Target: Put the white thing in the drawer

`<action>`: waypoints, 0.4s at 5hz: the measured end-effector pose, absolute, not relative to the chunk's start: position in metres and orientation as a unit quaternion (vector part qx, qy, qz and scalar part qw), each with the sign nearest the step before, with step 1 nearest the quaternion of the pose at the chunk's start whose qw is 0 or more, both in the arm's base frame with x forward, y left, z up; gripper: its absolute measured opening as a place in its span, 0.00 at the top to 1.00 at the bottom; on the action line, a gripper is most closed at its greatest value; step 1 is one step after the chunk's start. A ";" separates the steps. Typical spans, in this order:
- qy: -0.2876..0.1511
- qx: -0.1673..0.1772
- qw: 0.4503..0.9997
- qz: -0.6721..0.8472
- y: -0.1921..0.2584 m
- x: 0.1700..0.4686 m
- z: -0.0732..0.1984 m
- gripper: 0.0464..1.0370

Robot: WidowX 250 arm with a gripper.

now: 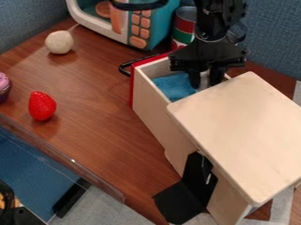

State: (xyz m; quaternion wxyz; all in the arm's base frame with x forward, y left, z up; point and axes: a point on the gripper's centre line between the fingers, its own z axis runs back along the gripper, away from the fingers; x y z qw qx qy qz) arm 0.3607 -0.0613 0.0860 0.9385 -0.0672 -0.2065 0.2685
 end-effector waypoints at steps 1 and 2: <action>-0.209 -0.071 0.935 0.277 -0.062 0.361 0.087 0.64; -0.194 -0.078 0.933 0.294 -0.067 0.358 0.082 0.34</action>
